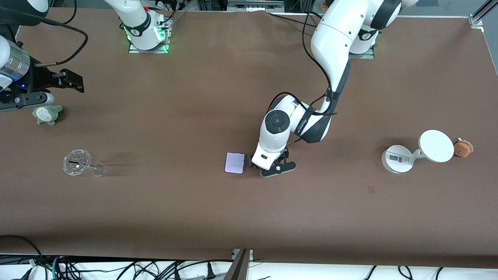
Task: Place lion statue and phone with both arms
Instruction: 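Lower the left gripper, close on the lion statue and lift it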
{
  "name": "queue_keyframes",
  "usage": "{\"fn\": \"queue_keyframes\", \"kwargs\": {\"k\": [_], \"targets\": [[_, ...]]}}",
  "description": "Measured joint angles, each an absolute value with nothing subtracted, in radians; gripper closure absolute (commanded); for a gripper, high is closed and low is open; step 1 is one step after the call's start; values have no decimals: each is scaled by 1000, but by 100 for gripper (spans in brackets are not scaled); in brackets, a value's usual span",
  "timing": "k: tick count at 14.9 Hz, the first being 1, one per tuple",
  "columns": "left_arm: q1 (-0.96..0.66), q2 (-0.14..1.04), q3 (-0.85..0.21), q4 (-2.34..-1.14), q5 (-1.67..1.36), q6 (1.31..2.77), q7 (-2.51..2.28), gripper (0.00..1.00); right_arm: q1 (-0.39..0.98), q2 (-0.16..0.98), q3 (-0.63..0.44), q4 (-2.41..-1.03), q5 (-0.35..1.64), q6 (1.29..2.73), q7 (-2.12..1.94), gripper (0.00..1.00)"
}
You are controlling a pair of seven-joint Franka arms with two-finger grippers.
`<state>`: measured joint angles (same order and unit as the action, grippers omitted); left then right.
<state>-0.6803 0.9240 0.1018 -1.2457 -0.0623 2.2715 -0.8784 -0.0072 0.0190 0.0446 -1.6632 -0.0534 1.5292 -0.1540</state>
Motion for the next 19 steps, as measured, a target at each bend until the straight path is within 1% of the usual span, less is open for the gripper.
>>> {"fn": "queue_keyframes", "kwargs": {"k": [2, 3, 4, 5, 6, 8, 9, 15, 16, 19], "targets": [[-681, 925, 102, -1245, -57, 2271, -872, 31, -7, 19, 45, -1663, -53, 1529, -154, 0], [-682, 925, 102, -1245, -56, 2271, -872, 34, -7, 19, 45, -1663, -53, 1529, -154, 0], [-683, 925, 102, -1245, -56, 2272, -872, 49, -7, 19, 45, -1663, -53, 1529, -154, 0], [-683, 925, 101, -1245, -56, 2272, -872, 61, -7, 19, 45, -1663, -53, 1529, -154, 0], [-683, 925, 101, -1244, -56, 2272, -870, 77, -7, 19, 45, -1663, -53, 1529, -154, 0], [-683, 925, 101, -1244, -56, 2272, -857, 88, -7, 19, 45, -1663, -53, 1529, -154, 0], [-684, 925, 101, -1243, -55, 2272, -843, 100, -7, 19, 45, -1663, -53, 1529, -154, 0], [-678, 921, 105, -1227, -54, 2268, -820, 100, -7, 19, 45, -1663, -6, 1534, -154, 0], [-670, 913, 107, -1224, -54, 2253, -811, 100, -7, 20, 45, -1663, 5, 1535, -154, 0], [-625, 858, 107, -1224, -54, 2143, -738, 100, -7, 36, 45, -1643, 15, 1540, -154, 0]]}}
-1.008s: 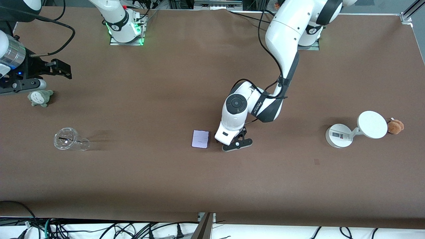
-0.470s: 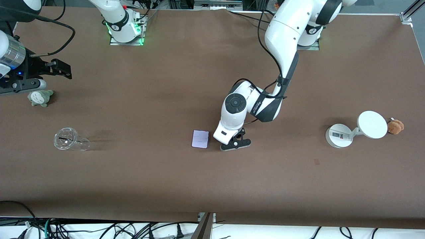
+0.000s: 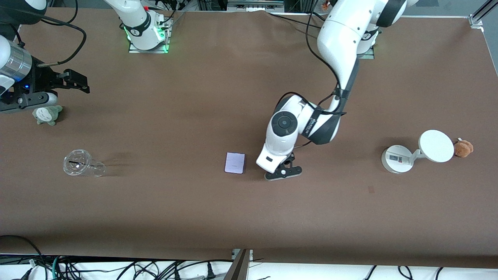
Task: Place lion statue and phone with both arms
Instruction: 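Lower the left gripper, close on the lion statue and lift it, then carry the lion toward the white lamp while the right gripper reaches the phone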
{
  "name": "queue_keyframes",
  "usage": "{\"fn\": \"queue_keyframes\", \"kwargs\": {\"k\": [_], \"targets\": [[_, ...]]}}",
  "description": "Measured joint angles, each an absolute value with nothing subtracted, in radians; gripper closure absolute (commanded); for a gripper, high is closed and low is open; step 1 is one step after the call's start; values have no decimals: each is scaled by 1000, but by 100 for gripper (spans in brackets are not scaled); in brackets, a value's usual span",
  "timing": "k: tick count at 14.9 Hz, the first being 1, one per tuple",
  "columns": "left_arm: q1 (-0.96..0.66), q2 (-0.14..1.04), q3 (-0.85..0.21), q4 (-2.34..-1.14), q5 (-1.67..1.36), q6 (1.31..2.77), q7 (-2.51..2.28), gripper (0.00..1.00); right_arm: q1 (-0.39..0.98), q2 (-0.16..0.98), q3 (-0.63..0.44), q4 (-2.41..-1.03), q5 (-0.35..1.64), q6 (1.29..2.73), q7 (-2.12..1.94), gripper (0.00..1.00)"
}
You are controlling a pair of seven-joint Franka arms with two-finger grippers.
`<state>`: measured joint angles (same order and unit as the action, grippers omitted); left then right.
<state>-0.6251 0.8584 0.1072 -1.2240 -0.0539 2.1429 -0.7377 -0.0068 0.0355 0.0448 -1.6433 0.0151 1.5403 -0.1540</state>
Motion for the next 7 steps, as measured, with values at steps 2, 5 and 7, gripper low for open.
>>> {"fn": "queue_keyframes", "kwargs": {"k": [2, 5, 7], "targets": [[-590, 805, 107, -1247, -54, 2109, -682, 100, -3, 65, 45, -1608, 18, 1541, -154, 0], [-526, 704, 107, -1339, -54, 2096, -542, 100, 46, 123, 47, -1566, 22, 1547, -96, 0], [-466, 629, 108, -1430, -54, 2096, -438, 100, 109, 166, 49, -1540, 22, 1561, 4, 0]]}}
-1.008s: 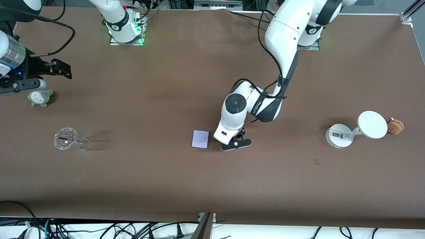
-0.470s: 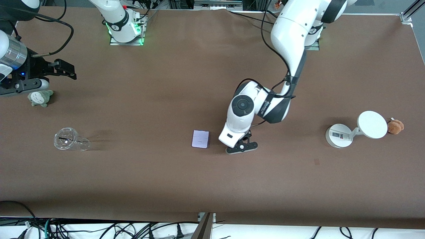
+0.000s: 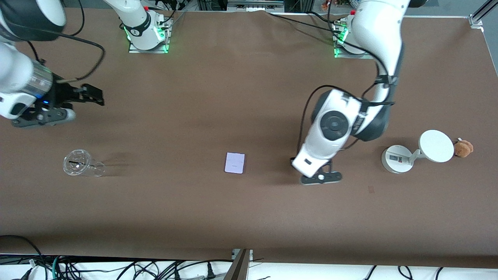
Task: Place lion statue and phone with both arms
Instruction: 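Carry the lion toward the white lamp while the right gripper reaches the phone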
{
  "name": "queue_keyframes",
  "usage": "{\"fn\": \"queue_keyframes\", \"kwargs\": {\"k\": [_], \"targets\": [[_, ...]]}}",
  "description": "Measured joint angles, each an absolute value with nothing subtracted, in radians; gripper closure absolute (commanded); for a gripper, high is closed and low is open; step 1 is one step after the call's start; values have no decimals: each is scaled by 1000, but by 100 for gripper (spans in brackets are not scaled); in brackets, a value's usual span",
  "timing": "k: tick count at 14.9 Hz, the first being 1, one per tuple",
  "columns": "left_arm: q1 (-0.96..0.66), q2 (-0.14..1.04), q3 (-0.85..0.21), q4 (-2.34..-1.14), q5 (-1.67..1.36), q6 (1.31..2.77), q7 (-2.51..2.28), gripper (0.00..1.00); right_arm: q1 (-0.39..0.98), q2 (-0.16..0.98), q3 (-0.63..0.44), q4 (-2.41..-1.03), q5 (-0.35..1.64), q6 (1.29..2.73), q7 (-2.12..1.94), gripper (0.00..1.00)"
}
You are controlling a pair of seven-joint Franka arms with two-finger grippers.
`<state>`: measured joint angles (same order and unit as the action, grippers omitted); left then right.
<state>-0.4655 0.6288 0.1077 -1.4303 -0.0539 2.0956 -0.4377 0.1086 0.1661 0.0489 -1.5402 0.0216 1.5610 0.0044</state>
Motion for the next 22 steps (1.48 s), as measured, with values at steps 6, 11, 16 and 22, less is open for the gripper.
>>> {"fn": "queue_keyframes", "kwargs": {"k": [6, 11, 16, 22], "targets": [[-333, 479, 107, -1769, -54, 2258, -204, 100, 229, 308, 51, -1486, 32, 1719, 211, 0], [-318, 471, 105, -1872, -54, 2347, -170, 100, 310, 445, 52, -1483, 81, 1925, 356, 0], [-284, 471, 105, -1919, -54, 2411, -150, 100, 428, 592, 53, -1479, 81, 2121, 498, 0], [-253, 476, 105, -1939, -54, 2457, -99, 100, 491, 719, 52, -1469, 81, 2296, 532, 0]]}}
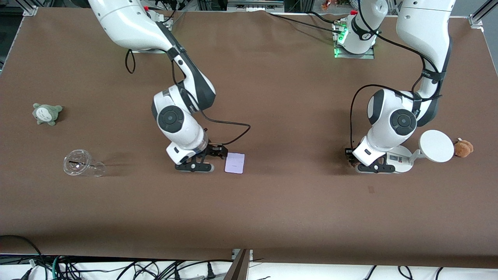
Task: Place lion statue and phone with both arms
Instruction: 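Carry the lion toward the white lamp while the right gripper reaches the phone, then lower the lion beside the lamp while the right gripper grasps the phone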
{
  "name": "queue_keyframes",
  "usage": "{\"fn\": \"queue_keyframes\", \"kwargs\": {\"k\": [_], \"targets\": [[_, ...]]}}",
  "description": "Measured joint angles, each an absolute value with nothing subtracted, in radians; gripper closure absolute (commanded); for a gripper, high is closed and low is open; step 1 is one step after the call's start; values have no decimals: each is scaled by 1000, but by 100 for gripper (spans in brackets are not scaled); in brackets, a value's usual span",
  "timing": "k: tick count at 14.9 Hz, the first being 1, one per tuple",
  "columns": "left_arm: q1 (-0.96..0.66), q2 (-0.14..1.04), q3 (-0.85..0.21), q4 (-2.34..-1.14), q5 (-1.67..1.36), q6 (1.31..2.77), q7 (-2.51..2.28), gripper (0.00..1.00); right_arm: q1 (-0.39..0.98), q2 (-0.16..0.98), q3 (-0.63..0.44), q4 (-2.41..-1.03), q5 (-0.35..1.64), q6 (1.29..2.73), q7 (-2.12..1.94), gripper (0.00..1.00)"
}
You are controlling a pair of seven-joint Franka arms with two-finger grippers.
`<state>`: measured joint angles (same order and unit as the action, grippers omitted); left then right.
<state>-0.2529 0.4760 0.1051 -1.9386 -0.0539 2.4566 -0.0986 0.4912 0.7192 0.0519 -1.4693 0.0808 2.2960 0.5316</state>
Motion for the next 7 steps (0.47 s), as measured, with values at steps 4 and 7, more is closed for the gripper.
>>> {"fn": "queue_keyframes", "kwargs": {"k": [4, 7], "targets": [[-216, 500, 105, -1940, -54, 2516, -38, 100, 536, 830, 49, -1369, 59, 2317, 533, 0], [-185, 505, 105, -1939, -54, 2522, -8, 100, 550, 901, 45, -1298, 42, 2324, 533, 0]]}}
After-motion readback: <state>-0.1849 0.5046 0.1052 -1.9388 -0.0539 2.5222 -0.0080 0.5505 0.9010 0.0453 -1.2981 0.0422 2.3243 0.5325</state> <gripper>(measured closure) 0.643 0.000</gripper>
